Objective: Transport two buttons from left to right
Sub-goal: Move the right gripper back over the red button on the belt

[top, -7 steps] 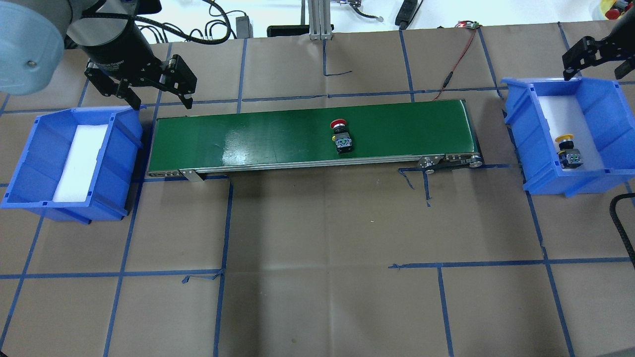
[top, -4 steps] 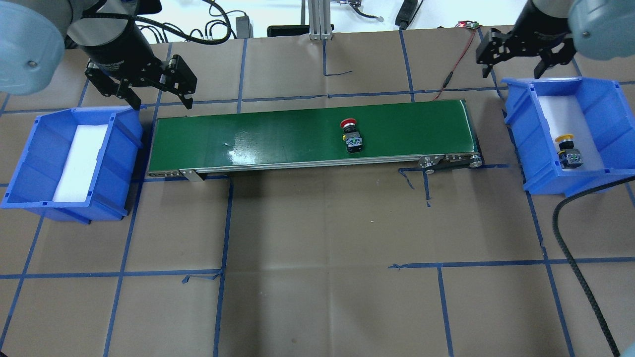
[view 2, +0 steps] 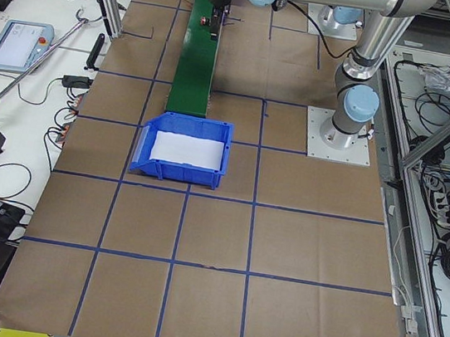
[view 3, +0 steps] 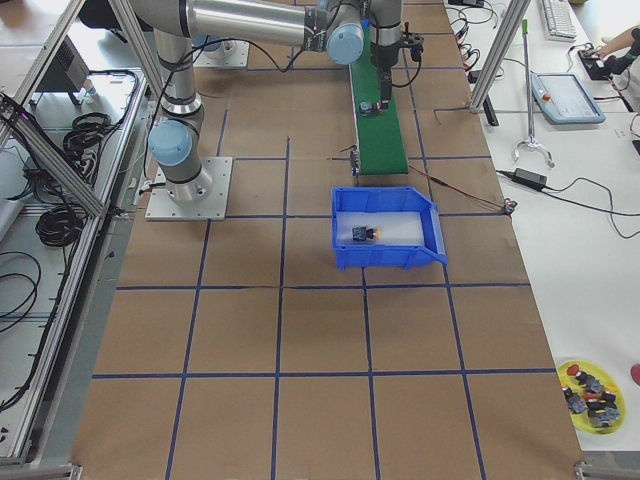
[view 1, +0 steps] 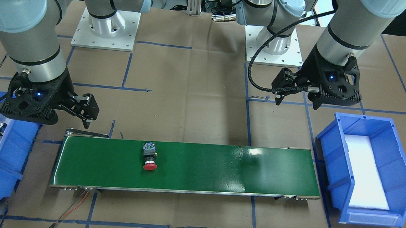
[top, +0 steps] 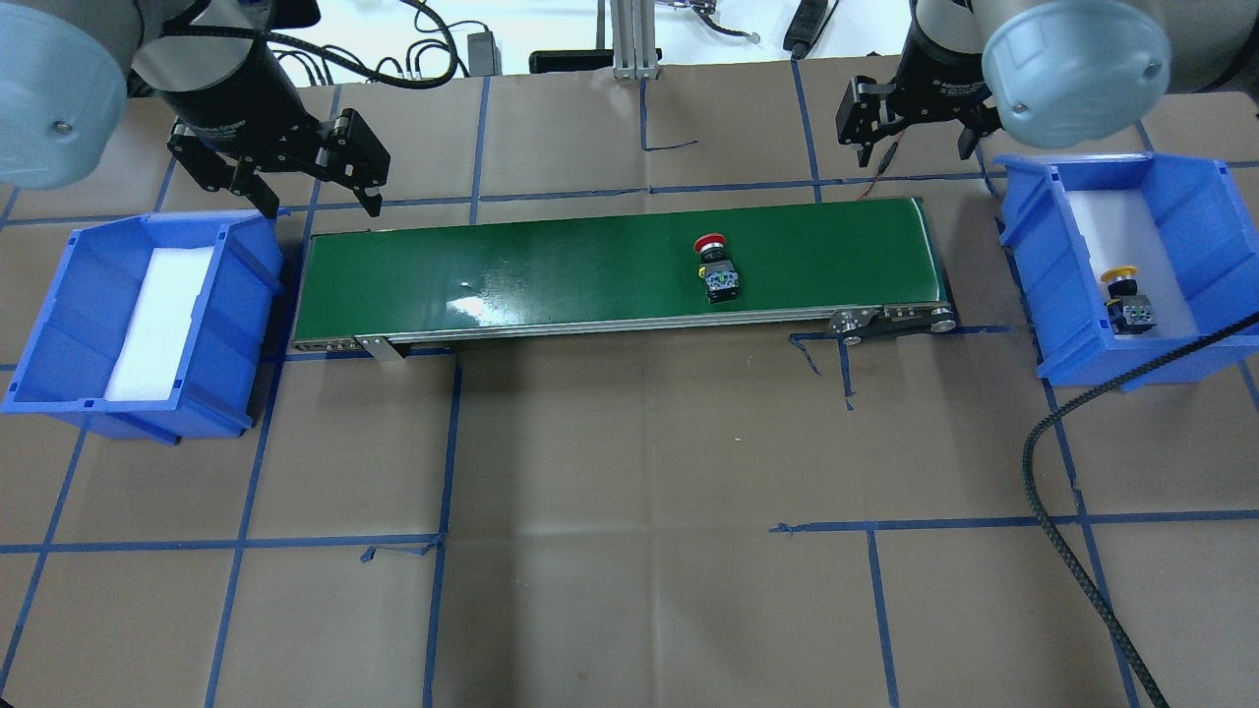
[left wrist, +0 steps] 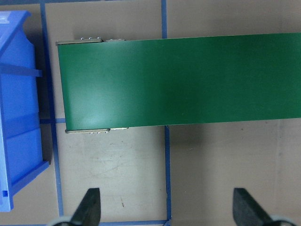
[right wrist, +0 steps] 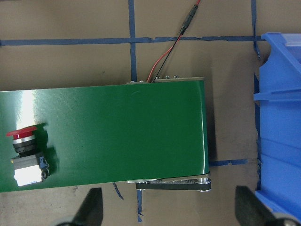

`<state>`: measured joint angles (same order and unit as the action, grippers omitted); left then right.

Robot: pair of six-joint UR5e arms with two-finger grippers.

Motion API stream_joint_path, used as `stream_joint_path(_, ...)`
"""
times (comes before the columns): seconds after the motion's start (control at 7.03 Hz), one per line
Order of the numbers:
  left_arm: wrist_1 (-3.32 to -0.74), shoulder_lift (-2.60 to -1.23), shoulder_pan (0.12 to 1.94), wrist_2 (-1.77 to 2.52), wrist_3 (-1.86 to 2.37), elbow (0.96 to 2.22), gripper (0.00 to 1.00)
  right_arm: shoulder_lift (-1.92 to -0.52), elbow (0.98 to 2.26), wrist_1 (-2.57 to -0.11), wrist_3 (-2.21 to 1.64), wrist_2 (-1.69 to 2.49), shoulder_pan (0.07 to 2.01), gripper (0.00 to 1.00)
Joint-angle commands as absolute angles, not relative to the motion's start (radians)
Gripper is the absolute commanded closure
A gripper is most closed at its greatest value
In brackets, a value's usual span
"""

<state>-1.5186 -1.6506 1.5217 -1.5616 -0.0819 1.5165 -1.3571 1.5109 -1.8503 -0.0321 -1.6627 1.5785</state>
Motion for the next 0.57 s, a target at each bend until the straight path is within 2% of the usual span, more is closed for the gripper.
stream_joint_path(0.0, -1.519, -1.651, 1.522, -1.562, -0.083, 1.519, 0.0, -1.342, 1.52, -1.874, -0.032, -1.66, 1.582, 0.0)
stream_joint_path(0.43, -1.519, -1.651, 1.522, -1.562, -0.083, 1.517, 0.0, -1.295, 1.519, -1.881, -0.034, -1.658, 1.583, 0.0)
